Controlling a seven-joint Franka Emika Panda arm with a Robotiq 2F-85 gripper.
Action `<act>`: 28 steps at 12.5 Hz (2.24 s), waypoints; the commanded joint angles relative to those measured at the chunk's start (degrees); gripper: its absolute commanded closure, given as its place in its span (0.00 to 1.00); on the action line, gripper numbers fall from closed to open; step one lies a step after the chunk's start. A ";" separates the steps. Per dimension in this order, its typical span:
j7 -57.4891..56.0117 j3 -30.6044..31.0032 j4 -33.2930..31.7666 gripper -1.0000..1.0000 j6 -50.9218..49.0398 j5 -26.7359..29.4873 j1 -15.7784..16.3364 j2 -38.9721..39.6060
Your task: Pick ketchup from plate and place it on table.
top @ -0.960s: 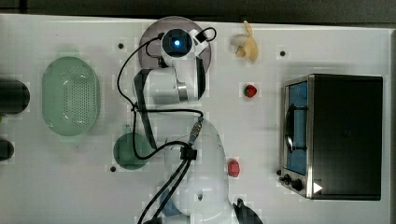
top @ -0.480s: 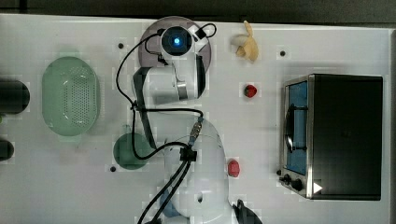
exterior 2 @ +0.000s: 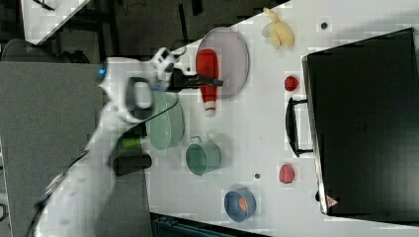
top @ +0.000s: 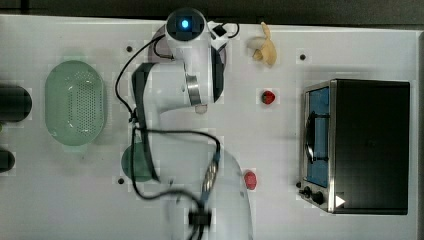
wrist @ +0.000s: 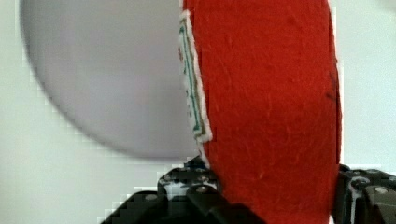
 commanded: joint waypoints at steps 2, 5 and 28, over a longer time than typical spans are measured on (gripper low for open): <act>8.54 -0.59 1.29 0.40 -11.50 0.16 -1.90 -12.24; 18.34 -1.00 -5.46 0.40 -13.22 0.95 -3.27 -19.26; 20.82 -3.99 -41.21 0.00 24.80 6.88 -5.32 -28.64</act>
